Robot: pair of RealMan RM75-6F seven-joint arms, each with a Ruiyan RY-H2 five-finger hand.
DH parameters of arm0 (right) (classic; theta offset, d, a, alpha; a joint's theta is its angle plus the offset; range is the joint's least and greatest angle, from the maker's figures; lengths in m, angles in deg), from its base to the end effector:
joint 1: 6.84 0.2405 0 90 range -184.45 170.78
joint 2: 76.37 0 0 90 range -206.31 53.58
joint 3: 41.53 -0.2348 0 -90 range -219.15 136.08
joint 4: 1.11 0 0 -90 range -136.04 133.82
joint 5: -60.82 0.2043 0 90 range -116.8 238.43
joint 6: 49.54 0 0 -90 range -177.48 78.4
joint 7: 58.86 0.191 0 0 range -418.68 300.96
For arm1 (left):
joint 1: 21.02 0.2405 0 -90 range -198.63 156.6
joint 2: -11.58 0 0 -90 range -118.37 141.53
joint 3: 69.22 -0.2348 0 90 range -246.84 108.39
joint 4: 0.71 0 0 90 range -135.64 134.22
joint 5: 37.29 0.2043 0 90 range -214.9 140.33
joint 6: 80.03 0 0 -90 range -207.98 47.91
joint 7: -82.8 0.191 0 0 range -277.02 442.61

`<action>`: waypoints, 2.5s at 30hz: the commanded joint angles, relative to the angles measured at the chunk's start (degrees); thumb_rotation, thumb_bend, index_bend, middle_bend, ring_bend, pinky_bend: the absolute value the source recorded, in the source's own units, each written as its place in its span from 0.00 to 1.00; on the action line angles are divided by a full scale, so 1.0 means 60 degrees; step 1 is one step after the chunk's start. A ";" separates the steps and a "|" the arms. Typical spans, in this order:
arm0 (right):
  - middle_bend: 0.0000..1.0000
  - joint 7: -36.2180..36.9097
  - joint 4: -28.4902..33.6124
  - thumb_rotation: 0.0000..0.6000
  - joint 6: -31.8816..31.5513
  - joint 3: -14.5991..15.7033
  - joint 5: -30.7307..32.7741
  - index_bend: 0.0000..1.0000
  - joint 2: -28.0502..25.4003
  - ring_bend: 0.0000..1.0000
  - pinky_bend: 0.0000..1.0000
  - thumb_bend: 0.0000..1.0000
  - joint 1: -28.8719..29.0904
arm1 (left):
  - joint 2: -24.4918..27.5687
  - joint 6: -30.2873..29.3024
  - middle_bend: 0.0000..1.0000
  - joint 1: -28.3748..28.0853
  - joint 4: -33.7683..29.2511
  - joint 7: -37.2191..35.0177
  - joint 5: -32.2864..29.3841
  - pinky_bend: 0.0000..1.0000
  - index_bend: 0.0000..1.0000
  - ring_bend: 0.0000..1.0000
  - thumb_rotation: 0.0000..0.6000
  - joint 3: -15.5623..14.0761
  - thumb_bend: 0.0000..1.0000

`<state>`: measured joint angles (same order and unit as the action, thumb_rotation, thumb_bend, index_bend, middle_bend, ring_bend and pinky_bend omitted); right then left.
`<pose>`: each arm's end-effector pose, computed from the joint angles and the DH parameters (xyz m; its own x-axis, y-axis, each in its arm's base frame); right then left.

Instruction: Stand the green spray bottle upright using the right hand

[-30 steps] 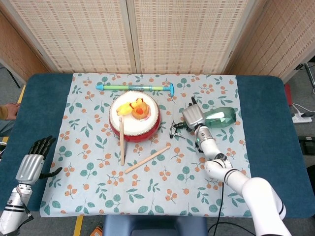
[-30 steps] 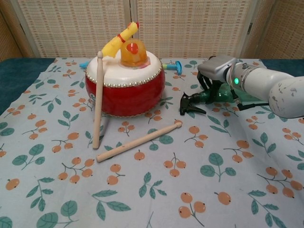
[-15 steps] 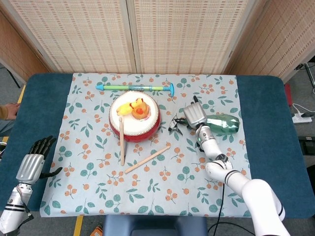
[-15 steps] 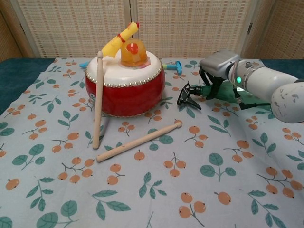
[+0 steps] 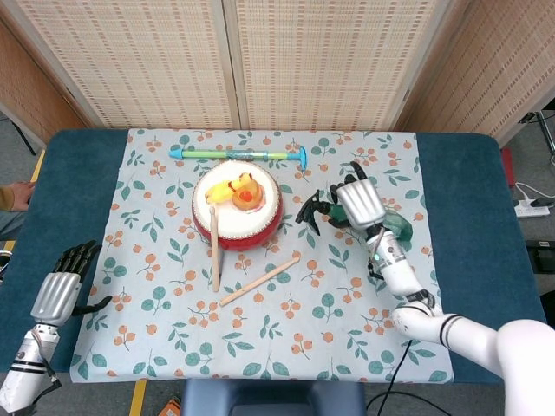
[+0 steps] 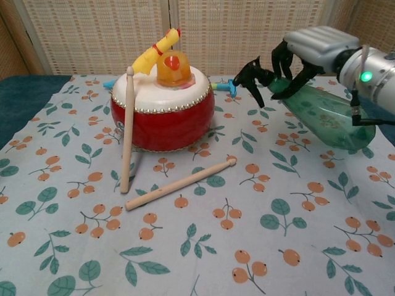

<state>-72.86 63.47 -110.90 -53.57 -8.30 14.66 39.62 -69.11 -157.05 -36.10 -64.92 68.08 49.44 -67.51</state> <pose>-0.1363 -0.4389 0.0295 0.5357 0.0495 0.8429 -0.7924 -0.3154 0.5221 -0.3185 0.2849 0.0879 0.3591 0.0830 0.9296 0.9289 -0.1281 -0.3474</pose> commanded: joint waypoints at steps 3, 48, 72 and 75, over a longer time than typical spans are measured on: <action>0.62 0.3167 0.0749 1.00 -0.2648 0.0419 -0.1731 0.75 -0.1243 0.37 0.12 0.18 -0.1840 | -0.0064 0.0062 0.00 -0.0045 -0.0105 0.0285 0.0068 0.06 0.00 0.00 1.00 -0.0061 0.16; 0.62 1.0099 -0.4237 1.00 -0.3246 -0.0590 -0.1620 0.74 0.1281 0.39 0.12 0.18 -0.2751 | -0.0265 0.0242 0.00 -0.0161 -0.0229 0.0909 0.0102 0.06 0.00 0.00 1.00 -0.0165 0.16; 0.62 1.0758 -0.5451 1.00 -0.2258 -0.0774 -0.1390 0.67 0.1790 0.37 0.11 0.18 -0.2415 | -0.0339 0.0299 0.00 -0.0199 -0.0162 0.0948 0.0076 0.06 0.00 0.00 1.00 -0.0167 0.16; 0.62 1.0770 -0.5445 1.00 -0.2209 -0.0755 -0.1405 0.66 0.1782 0.35 0.10 0.18 -0.2407 | -0.0327 0.0285 0.00 -0.0191 -0.0175 0.0948 0.0090 0.06 0.00 0.00 1.00 -0.0181 0.16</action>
<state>-8.25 30.79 -124.18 -58.11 -16.71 25.37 25.17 -71.07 -155.34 -37.25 -65.97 73.75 49.97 -68.59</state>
